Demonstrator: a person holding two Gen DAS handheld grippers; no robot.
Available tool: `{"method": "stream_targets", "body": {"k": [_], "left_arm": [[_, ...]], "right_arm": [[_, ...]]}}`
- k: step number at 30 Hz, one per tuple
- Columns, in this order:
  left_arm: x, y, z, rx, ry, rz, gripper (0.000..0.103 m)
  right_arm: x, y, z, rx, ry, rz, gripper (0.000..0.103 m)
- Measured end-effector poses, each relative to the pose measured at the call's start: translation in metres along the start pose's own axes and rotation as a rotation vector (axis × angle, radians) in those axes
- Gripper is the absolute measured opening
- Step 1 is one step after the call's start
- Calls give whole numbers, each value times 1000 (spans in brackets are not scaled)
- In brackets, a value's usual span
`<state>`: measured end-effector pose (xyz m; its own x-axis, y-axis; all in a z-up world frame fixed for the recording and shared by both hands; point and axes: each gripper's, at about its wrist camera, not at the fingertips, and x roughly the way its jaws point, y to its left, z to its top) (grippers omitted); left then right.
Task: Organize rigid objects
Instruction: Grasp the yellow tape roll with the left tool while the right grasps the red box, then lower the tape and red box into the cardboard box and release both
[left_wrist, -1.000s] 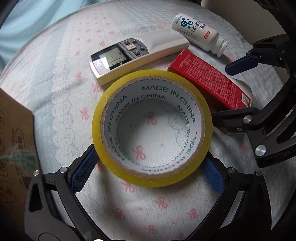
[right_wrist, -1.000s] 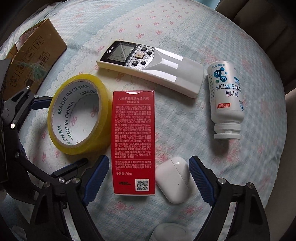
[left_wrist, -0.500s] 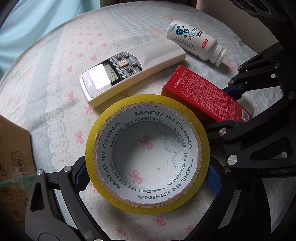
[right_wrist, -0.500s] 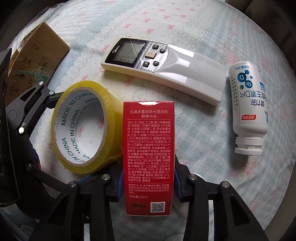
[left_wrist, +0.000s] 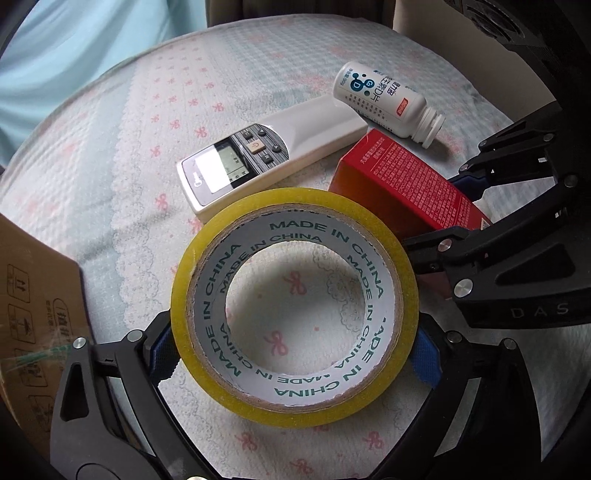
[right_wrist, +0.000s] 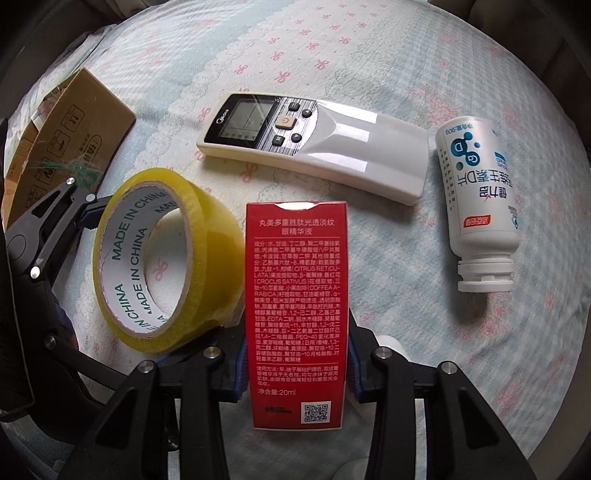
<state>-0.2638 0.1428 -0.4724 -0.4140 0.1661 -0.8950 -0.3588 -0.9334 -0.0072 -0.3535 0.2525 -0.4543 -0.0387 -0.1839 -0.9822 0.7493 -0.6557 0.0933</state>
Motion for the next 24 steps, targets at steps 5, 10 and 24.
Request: {"method": "stream_targets", "body": {"k": [5, 10, 24], "left_arm": [[-28, 8, -2, -31, -21, -3, 97], [-70, 29, 3, -110, -32, -30, 97], [-247, 155, -12, -162, -134, 14, 97]], "right_arm": [[-29, 0, -5, 53, -39, -12, 37], [-68, 15, -17, 101, -72, -25, 37], [-176, 152, 40, 235, -222, -42, 37]]}}
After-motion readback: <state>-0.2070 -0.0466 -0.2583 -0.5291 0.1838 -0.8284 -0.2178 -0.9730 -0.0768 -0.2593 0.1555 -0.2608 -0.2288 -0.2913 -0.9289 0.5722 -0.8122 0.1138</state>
